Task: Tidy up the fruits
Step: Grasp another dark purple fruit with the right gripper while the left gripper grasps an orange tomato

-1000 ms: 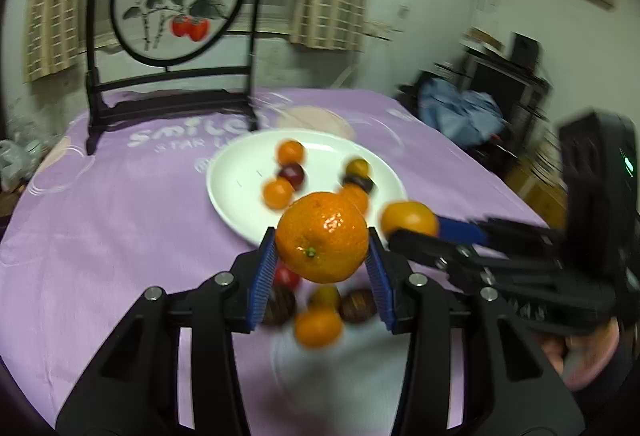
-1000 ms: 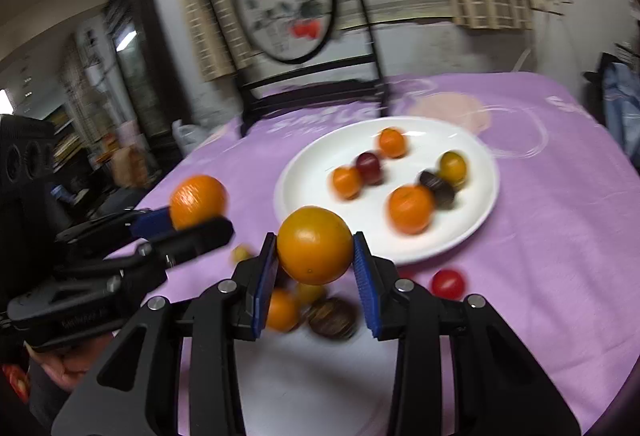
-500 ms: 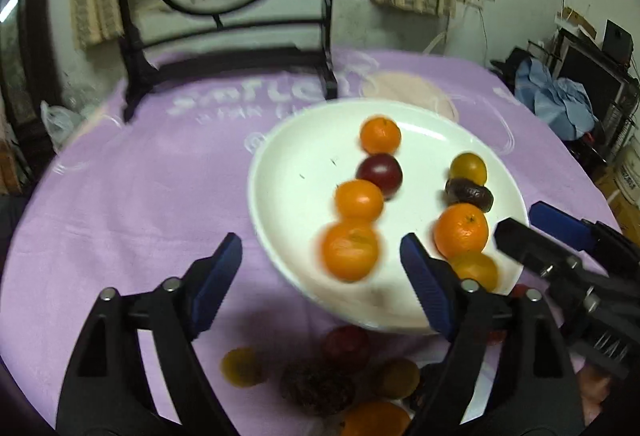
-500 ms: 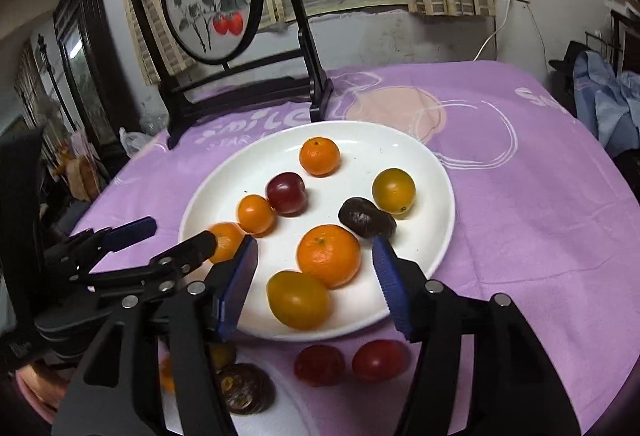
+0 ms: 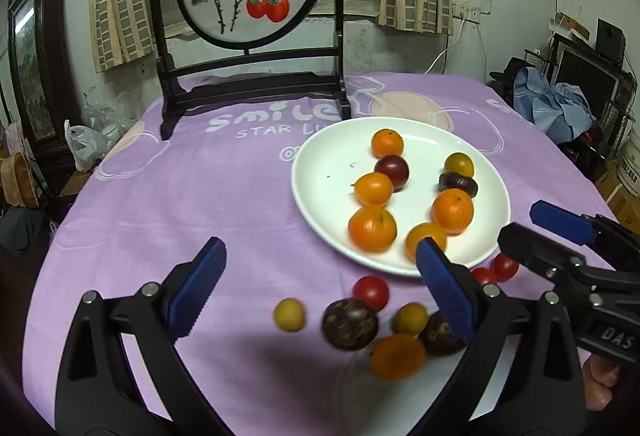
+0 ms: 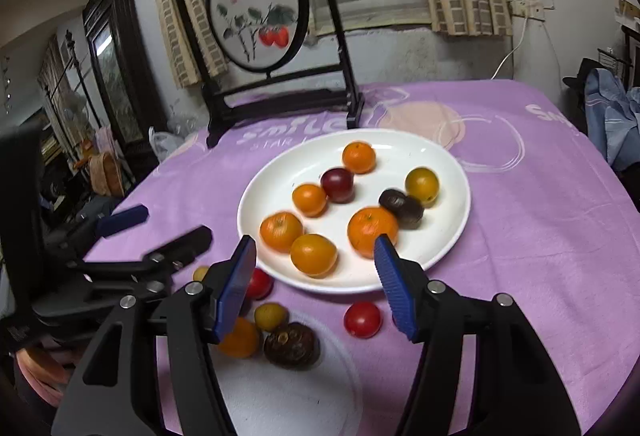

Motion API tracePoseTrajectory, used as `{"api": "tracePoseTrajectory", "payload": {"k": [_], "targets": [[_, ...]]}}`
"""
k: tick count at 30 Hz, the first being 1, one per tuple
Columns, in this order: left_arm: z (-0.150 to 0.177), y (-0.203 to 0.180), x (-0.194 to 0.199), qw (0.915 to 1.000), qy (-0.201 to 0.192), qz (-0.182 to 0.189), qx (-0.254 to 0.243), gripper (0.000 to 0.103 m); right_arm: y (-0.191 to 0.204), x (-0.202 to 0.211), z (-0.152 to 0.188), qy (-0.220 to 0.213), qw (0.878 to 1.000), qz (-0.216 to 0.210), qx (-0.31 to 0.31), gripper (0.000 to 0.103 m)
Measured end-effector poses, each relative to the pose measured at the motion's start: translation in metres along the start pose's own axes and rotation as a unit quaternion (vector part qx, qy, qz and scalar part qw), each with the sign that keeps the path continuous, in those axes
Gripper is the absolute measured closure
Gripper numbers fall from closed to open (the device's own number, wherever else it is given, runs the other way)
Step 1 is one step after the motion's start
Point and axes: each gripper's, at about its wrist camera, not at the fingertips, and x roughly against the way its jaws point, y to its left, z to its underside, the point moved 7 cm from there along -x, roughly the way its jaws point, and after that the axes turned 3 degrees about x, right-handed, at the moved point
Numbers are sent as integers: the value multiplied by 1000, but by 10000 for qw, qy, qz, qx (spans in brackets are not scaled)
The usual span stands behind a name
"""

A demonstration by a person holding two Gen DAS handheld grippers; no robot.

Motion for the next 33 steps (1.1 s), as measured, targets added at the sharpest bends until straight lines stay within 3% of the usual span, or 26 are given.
{"api": "tracePoseTrajectory", "payload": {"k": [7,15,19,24,28,33], "targets": [[7,46,13,9990,-84,-366,234,3,29,-6,35,830,9900,-183,1125,41],[14,73,14,9963,128,-361,772,3,39,-25,69,1277,9798,-215,1522,42],[16,69,15,9967,124,-405,686,3,41,-34,77,1351,9764,-183,1673,49],[21,67,7,9968,228,-490,583,3,42,-47,79,1311,9738,0,1859,50],[25,69,1,9961,346,-439,676,3,41,-49,77,1315,9750,-6,1791,60],[29,64,2,9973,398,-279,557,3,31,-29,63,1180,9848,-236,1251,61]]}}
